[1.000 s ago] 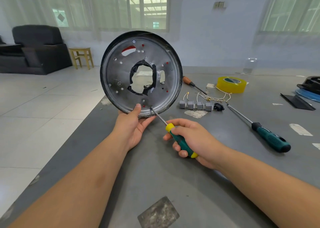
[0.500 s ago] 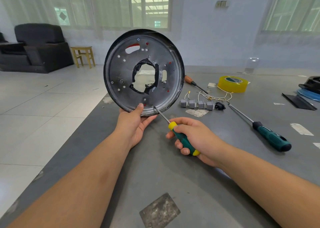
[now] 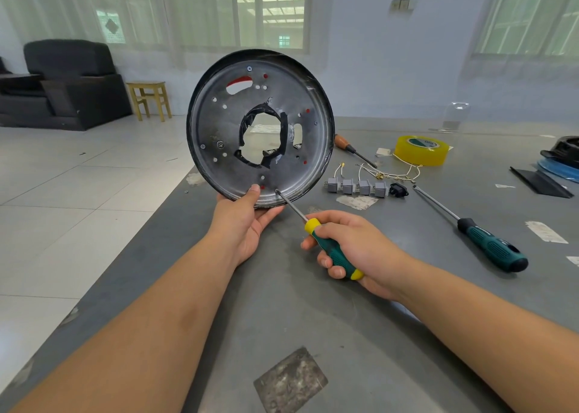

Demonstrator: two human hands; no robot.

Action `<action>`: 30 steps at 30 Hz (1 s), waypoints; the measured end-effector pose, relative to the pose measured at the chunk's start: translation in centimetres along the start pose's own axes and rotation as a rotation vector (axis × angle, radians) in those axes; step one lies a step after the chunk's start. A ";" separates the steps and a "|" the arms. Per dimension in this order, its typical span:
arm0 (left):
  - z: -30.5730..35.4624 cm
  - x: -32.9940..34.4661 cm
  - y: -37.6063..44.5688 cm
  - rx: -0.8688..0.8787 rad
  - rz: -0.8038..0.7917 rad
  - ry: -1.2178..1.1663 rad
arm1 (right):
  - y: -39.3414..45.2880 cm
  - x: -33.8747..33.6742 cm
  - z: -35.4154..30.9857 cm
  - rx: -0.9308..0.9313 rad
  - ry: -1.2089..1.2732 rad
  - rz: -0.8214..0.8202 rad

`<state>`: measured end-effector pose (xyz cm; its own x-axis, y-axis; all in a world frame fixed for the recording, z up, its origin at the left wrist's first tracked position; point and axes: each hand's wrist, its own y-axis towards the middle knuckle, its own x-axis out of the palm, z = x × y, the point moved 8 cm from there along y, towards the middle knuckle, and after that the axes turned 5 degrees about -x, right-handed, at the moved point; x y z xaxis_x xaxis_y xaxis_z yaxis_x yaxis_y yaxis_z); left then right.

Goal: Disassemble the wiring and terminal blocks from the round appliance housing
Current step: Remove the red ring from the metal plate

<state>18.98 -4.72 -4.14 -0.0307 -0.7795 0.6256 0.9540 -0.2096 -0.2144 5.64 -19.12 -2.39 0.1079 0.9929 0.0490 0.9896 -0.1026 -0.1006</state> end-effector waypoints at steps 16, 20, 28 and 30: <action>0.8 1.4 -0.8 0.179 -0.072 0.369 | -0.5 -0.7 1.5 0.278 0.370 -0.106; 0.5 1.5 -0.8 0.137 -0.050 0.400 | -0.4 -0.9 1.2 0.223 0.206 -0.034; 0.4 1.6 -0.8 0.163 -0.027 0.480 | -0.3 -1.6 0.1 0.061 -0.295 0.071; 0.3 1.6 -0.8 0.162 -0.027 0.475 | -0.3 -1.5 0.1 0.035 -0.449 0.100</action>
<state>18.22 -5.58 -2.74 -0.1520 -0.9657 0.2103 0.9840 -0.1680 -0.0602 5.20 -20.59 -2.50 0.1435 0.9063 -0.3974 0.9717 -0.2051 -0.1170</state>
